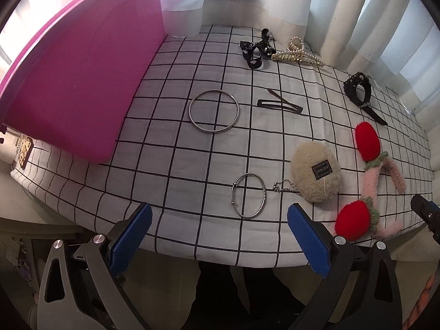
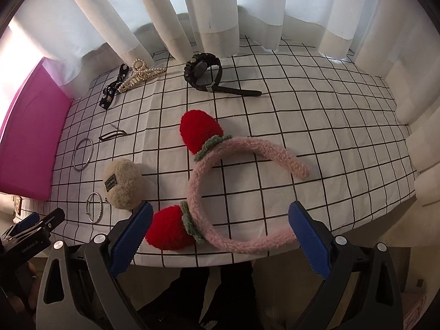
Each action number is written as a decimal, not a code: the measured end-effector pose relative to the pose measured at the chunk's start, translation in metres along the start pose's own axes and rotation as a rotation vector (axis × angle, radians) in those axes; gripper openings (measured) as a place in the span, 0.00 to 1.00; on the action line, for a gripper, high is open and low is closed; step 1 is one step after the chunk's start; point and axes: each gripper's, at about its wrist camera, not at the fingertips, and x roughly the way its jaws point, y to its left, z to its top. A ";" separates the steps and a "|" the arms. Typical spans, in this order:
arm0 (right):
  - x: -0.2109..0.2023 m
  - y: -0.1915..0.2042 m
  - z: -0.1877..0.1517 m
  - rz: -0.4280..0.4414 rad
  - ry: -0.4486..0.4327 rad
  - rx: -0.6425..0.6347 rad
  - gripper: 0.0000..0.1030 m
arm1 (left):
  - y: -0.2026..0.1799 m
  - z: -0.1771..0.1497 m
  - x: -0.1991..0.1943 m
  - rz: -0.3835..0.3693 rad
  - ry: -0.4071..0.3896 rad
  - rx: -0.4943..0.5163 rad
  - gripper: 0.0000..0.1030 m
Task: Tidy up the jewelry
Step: 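Close the right tool on the pink headband while the left tool grasps the silver bangle, then lift the headband with the right tool into the pink tub while the left tool carries the bangle there, then open both tools to drop the headband and bangle into the tub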
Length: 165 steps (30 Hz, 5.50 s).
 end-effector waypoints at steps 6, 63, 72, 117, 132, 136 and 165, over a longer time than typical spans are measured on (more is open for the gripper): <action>0.033 -0.012 -0.002 0.046 0.040 0.020 0.91 | -0.004 -0.008 0.027 -0.030 -0.008 -0.023 0.94; 0.100 0.026 0.001 -0.013 0.037 -0.192 0.56 | -0.048 -0.025 0.064 -0.037 -0.177 0.129 0.40; 0.087 0.018 0.005 0.078 0.018 -0.177 0.11 | -0.039 -0.021 0.063 -0.060 -0.151 0.083 0.39; -0.101 0.256 0.117 0.547 -0.423 -0.559 0.10 | 0.136 0.086 -0.159 0.034 -0.708 -0.189 0.40; -0.067 0.432 0.131 0.604 -0.348 -0.821 0.10 | 0.257 0.118 -0.114 0.143 -0.615 -0.358 0.40; -0.047 0.464 0.131 0.565 -0.285 -0.862 0.10 | 0.272 0.124 -0.095 0.148 -0.533 -0.398 0.40; -0.014 0.466 0.141 0.410 -0.231 -0.822 0.54 | 0.280 0.123 -0.088 0.295 -0.384 -0.466 0.88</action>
